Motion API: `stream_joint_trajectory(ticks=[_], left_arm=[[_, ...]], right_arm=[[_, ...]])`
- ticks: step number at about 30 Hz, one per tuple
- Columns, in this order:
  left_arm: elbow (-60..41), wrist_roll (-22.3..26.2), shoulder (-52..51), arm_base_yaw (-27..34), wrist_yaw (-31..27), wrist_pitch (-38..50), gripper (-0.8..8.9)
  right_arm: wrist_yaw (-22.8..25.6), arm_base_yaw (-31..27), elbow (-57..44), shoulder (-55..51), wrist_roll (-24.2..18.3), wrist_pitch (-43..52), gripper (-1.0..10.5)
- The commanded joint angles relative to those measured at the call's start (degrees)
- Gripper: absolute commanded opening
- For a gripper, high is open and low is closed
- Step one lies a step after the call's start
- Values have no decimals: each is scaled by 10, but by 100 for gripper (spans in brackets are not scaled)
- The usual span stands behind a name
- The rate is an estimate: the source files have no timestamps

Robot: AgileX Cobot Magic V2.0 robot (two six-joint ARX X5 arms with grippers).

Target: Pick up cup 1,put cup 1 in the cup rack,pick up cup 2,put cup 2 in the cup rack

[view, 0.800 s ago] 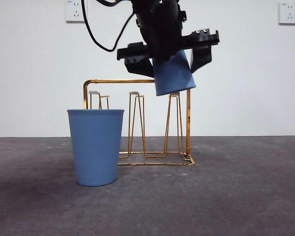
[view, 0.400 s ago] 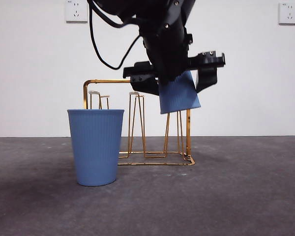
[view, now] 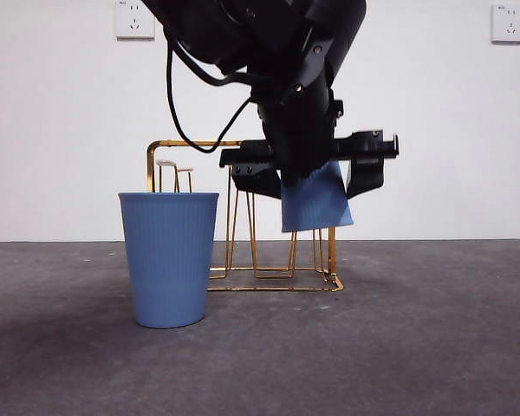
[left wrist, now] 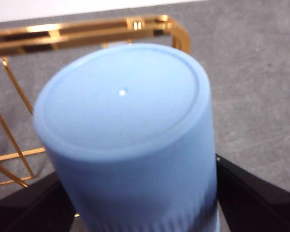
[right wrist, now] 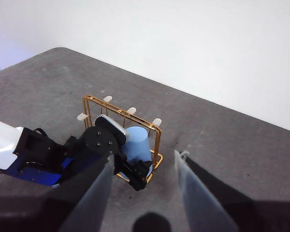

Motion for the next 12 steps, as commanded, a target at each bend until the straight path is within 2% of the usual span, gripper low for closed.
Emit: stream_joint_trajectory(ticks=[1,12], left_arm=[[-1,-3,16,2,5,0,-7],[-1,-8,32,6,23,-9,-1]], right_arm=[[0,0,-1,0,-3,4,222],[0,1,-1,0,-3,4,222]])
